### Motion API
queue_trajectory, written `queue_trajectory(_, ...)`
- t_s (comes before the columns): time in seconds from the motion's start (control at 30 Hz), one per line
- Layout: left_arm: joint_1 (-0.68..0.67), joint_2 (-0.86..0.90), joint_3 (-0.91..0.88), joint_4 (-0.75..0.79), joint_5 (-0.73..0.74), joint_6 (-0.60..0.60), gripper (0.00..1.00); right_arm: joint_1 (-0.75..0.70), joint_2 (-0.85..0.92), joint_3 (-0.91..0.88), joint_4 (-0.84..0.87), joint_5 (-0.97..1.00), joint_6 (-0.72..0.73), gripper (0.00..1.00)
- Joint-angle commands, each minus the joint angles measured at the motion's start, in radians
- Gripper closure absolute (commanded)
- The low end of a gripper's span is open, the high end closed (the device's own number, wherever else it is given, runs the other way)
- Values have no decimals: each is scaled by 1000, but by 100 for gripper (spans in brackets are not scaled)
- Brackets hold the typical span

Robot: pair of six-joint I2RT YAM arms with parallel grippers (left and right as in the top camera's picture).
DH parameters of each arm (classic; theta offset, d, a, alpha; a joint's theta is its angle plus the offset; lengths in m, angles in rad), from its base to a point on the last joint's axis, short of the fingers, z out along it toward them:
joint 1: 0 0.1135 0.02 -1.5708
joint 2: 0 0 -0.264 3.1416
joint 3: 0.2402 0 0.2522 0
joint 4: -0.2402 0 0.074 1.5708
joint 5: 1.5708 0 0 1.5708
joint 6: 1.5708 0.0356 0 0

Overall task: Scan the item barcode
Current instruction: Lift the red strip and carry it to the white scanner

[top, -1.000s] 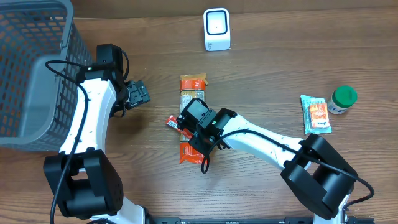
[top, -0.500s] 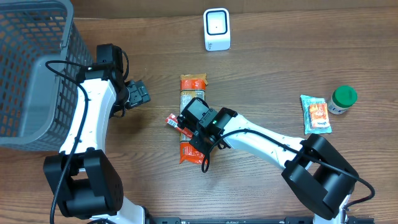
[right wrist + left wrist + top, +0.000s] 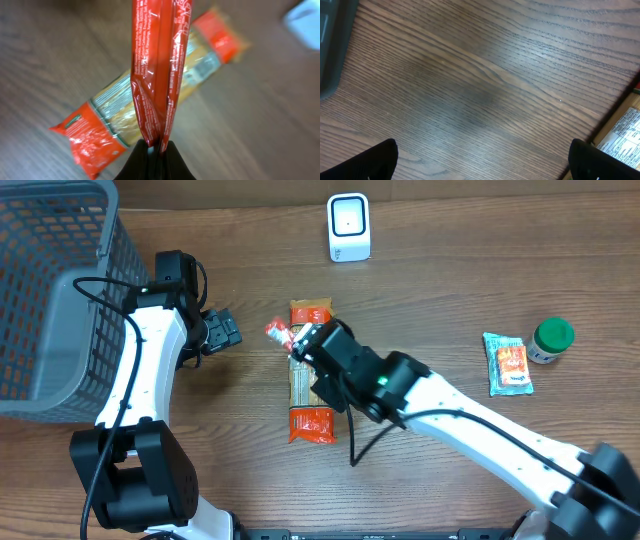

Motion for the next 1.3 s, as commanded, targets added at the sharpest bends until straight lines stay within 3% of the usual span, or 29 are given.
queue_trajectory(0.0,-2,-2,8,2,-9,12,0,-5,-34,2,2,199,1,96)
queue_trajectory(0.13,-2,-2,8,1,-9,12,0,-5,-35,2,20,456,-8,96)
queue_trajectory(0.3,-2,-2,8,2,-9,12,0,-5,-35,2,103,722,-163,96)
queue_trajectory(0.43,-2,-2,8,2,-9,12,0,-23,-34,2,167,747,-329,96)
queue_trajectory(0.73,-2,-2,8,2,-9,12,0,-114,-26,2,410,793,-542,96)
queue_trajectory(1.03,-2,-2,8,2,-9,12,0,-164,102,2,824,922,-972,96)
queue_trajectory(1.27,-2,-2,8,2,-9,12,0,-173,267,2,1132,928,-1173,96)
